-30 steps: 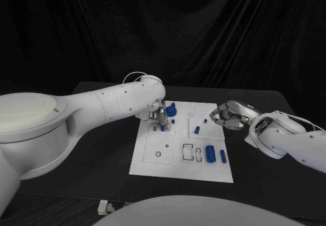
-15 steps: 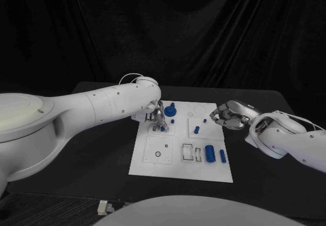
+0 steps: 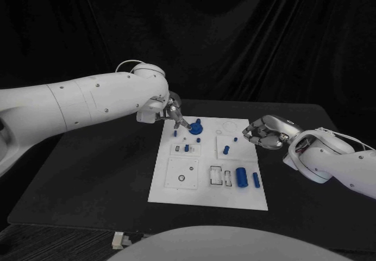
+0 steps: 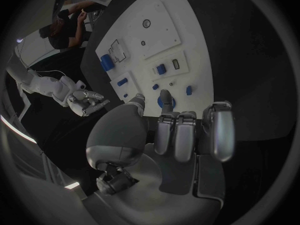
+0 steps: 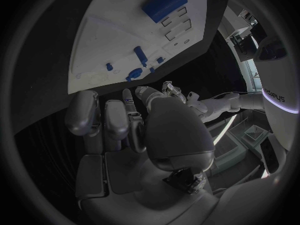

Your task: Assemble the parts on the task board

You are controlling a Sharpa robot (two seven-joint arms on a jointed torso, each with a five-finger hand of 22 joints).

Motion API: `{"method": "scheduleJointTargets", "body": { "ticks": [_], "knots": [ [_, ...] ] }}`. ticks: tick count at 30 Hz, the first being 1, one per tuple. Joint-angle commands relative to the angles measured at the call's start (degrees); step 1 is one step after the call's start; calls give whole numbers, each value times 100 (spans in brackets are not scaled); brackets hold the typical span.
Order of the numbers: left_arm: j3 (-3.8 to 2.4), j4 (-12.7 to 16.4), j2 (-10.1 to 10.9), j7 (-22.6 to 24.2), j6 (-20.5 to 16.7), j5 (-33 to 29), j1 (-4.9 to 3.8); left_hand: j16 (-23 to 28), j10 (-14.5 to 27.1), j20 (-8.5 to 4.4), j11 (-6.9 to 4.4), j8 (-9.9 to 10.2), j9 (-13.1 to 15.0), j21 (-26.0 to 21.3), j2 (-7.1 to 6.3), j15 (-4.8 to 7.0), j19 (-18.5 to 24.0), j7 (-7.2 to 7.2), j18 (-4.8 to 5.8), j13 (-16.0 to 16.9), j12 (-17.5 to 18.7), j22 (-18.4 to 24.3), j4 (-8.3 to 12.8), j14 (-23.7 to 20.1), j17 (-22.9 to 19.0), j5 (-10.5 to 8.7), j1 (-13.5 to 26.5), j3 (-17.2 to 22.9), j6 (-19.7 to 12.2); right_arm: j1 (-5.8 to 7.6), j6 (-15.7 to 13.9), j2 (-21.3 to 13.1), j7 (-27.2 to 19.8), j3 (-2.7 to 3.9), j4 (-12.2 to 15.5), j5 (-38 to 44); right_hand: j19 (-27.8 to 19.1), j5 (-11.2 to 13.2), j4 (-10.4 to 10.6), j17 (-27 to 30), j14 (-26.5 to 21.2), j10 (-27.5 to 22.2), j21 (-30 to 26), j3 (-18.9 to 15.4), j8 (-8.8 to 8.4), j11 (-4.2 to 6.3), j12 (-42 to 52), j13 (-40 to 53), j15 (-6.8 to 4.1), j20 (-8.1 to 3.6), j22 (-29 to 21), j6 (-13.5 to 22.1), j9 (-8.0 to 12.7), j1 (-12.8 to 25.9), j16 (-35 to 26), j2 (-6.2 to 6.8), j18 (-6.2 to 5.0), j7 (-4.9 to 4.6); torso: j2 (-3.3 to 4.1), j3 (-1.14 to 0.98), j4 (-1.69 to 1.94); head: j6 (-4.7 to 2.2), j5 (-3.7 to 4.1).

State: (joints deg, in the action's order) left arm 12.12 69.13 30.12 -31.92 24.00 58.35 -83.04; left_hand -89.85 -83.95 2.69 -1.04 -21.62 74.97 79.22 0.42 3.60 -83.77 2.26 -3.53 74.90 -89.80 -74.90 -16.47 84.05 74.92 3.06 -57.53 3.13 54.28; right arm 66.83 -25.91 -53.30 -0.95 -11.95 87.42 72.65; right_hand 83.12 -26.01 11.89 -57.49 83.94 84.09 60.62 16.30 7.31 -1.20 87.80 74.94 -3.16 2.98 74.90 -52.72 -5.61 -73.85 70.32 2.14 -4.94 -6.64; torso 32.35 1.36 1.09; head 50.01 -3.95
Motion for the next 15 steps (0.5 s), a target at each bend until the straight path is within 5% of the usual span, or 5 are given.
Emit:
{"method": "scheduleJointTargets", "body": {
  "ticks": [1,6,15],
  "knots": [
    [0,-82,41,225,-427,-6,-51,-15,-605,-12,-47,-8,12,66,42,41,-71,-10,107,1510,-20,-1190,4,595,1508,19,-105,-29,53,-10,-259,-21,-156,3,34,-74,47,106,75,-33,122,397,37,-22,-13,1,19,1105,6,-1,731,-19,10,95,42,12,-49,13,-2,-2,-1,-1,22],
    [4,-509,10,314,-454,-6,-32,-15,-605,-29,-55,78,-38,109,69,56,-97,-17,116,1510,-20,-1201,12,595,1508,38,-233,-52,58,-10,-289,-21,-202,3,52,-107,60,219,139,-51,130,391,47,-65,-13,4,8,1085,4,-1,740,-24,14,159,61,16,-46,17,-1,-3,-5,-1,9],
    [5,-1249,-232,644,-661,-6,314,-15,-605,-25,-33,365,-294,184,91,42,-136,16,134,1510,-20,-1222,20,595,1508,217,-476,-120,54,-10,-262,10,-246,3,39,-146,60,237,160,-41,129,389,38,-78,-12,4,5,1079,4,-1,740,-27,15,181,57,15,-47,19,19,1,6,-1,15]
  ]
}}
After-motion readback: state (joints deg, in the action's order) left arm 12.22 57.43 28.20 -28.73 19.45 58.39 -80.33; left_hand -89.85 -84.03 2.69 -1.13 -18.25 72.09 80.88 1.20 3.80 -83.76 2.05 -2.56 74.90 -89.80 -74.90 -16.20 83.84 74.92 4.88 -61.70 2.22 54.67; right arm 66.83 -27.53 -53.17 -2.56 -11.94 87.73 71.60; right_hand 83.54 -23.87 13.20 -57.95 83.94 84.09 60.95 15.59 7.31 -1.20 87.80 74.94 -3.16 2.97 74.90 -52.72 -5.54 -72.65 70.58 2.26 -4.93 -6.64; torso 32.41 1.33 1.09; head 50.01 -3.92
